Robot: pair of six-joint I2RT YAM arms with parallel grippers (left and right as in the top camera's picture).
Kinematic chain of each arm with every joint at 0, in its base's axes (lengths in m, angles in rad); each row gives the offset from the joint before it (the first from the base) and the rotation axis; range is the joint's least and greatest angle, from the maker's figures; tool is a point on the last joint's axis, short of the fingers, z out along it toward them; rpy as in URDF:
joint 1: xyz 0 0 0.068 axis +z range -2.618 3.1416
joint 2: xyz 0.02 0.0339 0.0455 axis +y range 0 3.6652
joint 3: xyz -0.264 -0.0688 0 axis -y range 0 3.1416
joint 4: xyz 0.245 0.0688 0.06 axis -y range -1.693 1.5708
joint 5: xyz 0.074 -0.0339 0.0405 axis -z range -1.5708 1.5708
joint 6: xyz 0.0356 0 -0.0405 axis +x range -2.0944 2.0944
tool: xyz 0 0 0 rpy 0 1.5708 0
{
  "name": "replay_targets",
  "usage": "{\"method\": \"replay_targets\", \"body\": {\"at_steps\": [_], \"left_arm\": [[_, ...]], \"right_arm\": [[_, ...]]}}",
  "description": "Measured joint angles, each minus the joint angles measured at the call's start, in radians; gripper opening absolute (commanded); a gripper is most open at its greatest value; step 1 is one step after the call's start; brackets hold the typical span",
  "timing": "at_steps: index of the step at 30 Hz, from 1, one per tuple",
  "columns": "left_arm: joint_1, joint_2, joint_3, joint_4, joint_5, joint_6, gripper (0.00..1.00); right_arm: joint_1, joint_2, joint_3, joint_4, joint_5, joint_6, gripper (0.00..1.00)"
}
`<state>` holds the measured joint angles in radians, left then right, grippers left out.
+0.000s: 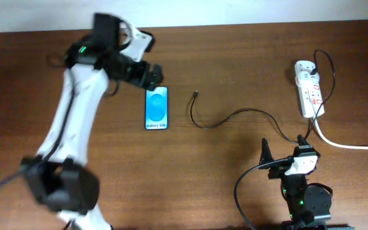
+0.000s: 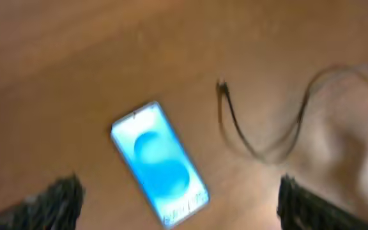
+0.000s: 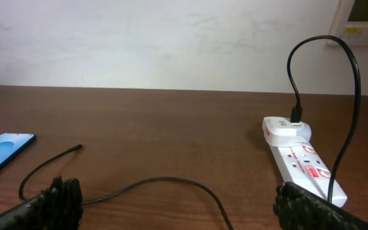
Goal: Plug charger to phone and switch on socket
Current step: 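Reach the left gripper to the blue phone and grasp it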
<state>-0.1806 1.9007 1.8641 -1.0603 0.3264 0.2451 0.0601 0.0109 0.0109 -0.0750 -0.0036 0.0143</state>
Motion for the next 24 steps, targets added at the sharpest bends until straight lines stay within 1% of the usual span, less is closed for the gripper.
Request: {"method": "replay_targets", "body": {"at_steps": [1,2,4,6,7,8,9,10,12,16,20,24], "left_arm": [[-0.031,0.08,0.08,-0.03,-0.018,0.0,0.99],[-0.065,0.159,0.119,-0.044,-0.032,0.0,0.99],[-0.109,0.273,0.12,-0.06,-0.043,-0.002,0.99],[-0.11,0.313,0.12,-0.058,-0.055,-0.012,0.99],[-0.11,0.328,0.12,-0.058,-0.114,-0.112,1.0],[-0.101,0.344,0.121,-0.063,-0.201,-0.264,1.0],[-0.094,0.355,0.122,-0.068,-0.223,-0.314,1.0],[-0.083,0.383,0.124,-0.096,-0.253,-0.389,0.99],[-0.076,0.423,0.124,-0.103,-0.279,-0.451,0.99],[-0.077,0.447,0.124,-0.102,-0.283,-0.488,0.99],[-0.099,0.448,0.124,-0.091,-0.336,-0.493,1.0],[-0.142,0.452,0.124,-0.068,-0.347,-0.493,0.99]], "right_arm": [[0.0,0.001,0.0,0.0,0.0,-0.001,0.99],[0.0,0.001,0.0,0.0,0.0,0.0,0.99],[0.0,0.001,0.0,0.0,0.0,0.0,0.98],[0.0,0.001,0.0,0.0,0.0,0.0,0.99],[0.0,0.001,0.0,0.0,0.0,0.0,0.98],[0.0,0.001,0.0,0.0,0.0,-0.001,0.98],[0.0,0.001,0.0,0.0,0.0,0.0,0.99],[0.0,0.001,0.0,0.0,0.0,0.0,0.99],[0.0,0.001,0.0,0.0,0.0,0.0,0.99],[0.0,0.001,0.0,0.0,0.0,0.0,0.98],[0.0,0.001,0.0,0.0,0.0,0.0,0.99],[0.0,0.001,0.0,0.0,0.0,0.0,0.98]]}}
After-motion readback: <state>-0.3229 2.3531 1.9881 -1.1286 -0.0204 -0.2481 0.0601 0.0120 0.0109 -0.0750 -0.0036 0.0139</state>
